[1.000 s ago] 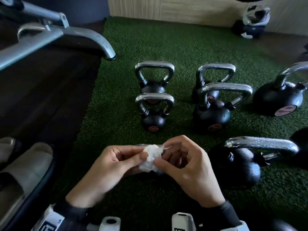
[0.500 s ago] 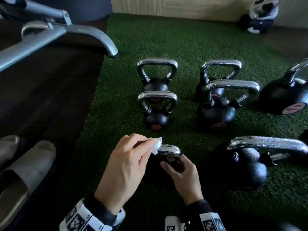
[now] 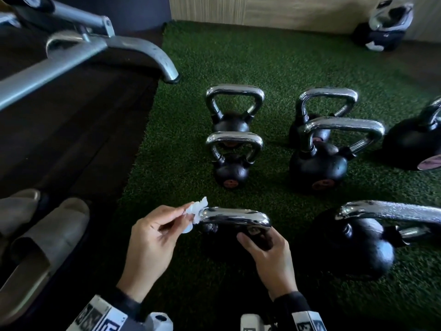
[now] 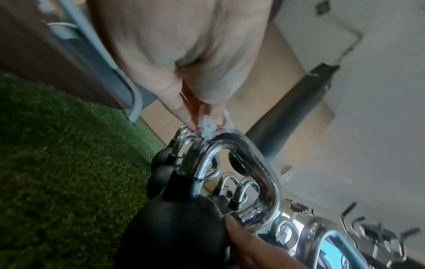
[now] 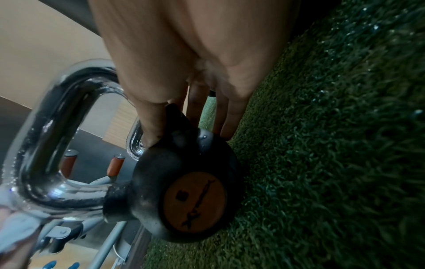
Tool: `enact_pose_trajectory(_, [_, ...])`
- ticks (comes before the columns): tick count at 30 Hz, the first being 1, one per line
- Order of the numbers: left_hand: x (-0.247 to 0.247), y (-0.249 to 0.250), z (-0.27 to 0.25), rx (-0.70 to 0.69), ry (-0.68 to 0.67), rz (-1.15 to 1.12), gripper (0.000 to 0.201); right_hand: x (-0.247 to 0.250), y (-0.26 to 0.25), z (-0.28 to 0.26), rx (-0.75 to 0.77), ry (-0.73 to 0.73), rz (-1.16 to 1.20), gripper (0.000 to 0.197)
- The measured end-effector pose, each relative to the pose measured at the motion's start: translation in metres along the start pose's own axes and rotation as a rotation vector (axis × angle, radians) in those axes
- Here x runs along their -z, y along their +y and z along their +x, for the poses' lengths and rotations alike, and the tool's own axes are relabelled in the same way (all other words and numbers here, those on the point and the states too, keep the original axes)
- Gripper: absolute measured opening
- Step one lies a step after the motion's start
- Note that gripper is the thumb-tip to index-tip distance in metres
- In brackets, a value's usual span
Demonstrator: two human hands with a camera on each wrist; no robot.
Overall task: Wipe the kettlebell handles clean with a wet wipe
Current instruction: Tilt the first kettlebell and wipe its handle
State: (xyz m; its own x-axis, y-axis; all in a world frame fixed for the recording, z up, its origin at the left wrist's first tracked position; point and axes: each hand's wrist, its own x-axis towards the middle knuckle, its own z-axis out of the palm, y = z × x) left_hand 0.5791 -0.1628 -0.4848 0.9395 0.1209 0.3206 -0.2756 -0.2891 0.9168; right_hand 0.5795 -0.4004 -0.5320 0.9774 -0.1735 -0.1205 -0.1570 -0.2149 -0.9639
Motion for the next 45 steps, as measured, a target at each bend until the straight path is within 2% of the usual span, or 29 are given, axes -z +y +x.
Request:
enact_pose_trajectory(2, [-0.003, -0.005, -0.002, 0.031, 0.006, -0.061, 0.024, 0.001, 0.002, 0.001, -0.006, -0.001, 0.009, 0.018])
enact_pose_trajectory(6, [-0.009, -0.029, -0.010, 0.302, 0.023, -0.269, 0.024, 0.003, 0.002, 0.003, -0.005, -0.010, 0.006, 0.021])
enact_pose_trajectory(9, [-0.016, -0.045, -0.020, 0.359, 0.036, -0.315, 0.019, 0.003, 0.001, 0.003, -0.018, -0.002, 0.030, 0.022])
enact_pose_trajectory(13, [-0.024, -0.047, -0.025, 0.258, 0.042, -0.222, 0.017, 0.003, 0.003, 0.003, -0.042, 0.013, 0.017, 0.023])
enact_pose_trajectory(16, [-0.024, -0.049, -0.015, 0.160, 0.043, -0.106, 0.019, 0.008, 0.002, 0.005, 0.014, 0.014, -0.095, 0.025])
enact_pose_trajectory(20, [-0.031, -0.049, 0.011, 0.191, 0.073, -0.056, 0.010, 0.018, -0.007, -0.005, 0.059, -0.112, -0.212, 0.022])
enact_pose_trajectory(22, [-0.040, -0.049, 0.027, 0.162, 0.079, 0.038, 0.014, 0.019, -0.010, -0.013, 0.106, -0.199, -0.247, 0.016])
enact_pose_trajectory(25, [-0.050, -0.045, 0.048, 0.047, -0.048, 0.103, 0.029, 0.016, -0.013, -0.015, 0.146, -0.324, -0.259, 0.012])
enact_pose_trajectory(27, [-0.052, -0.037, 0.056, 0.096, -0.160, 0.106, 0.020, 0.012, -0.012, -0.010, 0.169, -0.272, -0.281, 0.011])
enact_pose_trajectory(28, [-0.051, -0.035, 0.059, 0.146, -0.214, 0.088, 0.015, 0.010, -0.009, -0.005, 0.177, -0.193, -0.277, 0.013])
enact_pose_trajectory(30, [-0.048, -0.031, 0.063, 0.232, -0.331, 0.040, 0.012, 0.005, -0.005, 0.007, 0.146, -0.137, -0.237, 0.041])
enact_pose_trajectory(32, [-0.046, -0.033, 0.066, 0.295, -0.395, -0.002, 0.018, -0.002, -0.001, 0.018, 0.078, -0.259, -0.216, 0.076])
enact_pose_trajectory(33, [-0.047, -0.034, 0.068, 0.329, -0.403, -0.006, 0.027, -0.005, 0.000, 0.021, 0.064, -0.303, -0.229, 0.085])
enact_pose_trajectory(35, [-0.048, -0.034, 0.074, 0.369, -0.381, -0.013, 0.049, -0.009, 0.002, 0.026, 0.059, -0.309, -0.248, 0.088])
enact_pose_trajectory(36, [-0.049, -0.032, 0.077, 0.370, -0.362, -0.030, 0.054, -0.010, 0.004, 0.027, 0.053, -0.295, -0.235, 0.088])
enact_pose_trajectory(37, [-0.051, -0.030, 0.082, 0.349, -0.345, -0.047, 0.051, -0.011, 0.006, 0.028, 0.045, -0.282, -0.206, 0.091])
enact_pose_trajectory(40, [-0.053, -0.017, 0.088, 0.270, -0.340, -0.103, 0.023, -0.013, 0.022, 0.029, 0.002, -0.250, -0.094, 0.094])
enact_pose_trajectory(42, [-0.058, -0.008, 0.086, 0.309, -0.343, -0.187, 0.023, -0.013, 0.028, 0.030, -0.021, -0.254, -0.046, 0.087])
enact_pose_trajectory(45, [-0.064, 0.001, 0.078, 0.413, -0.302, -0.305, 0.024, -0.013, 0.030, 0.029, -0.032, -0.234, -0.001, 0.089])
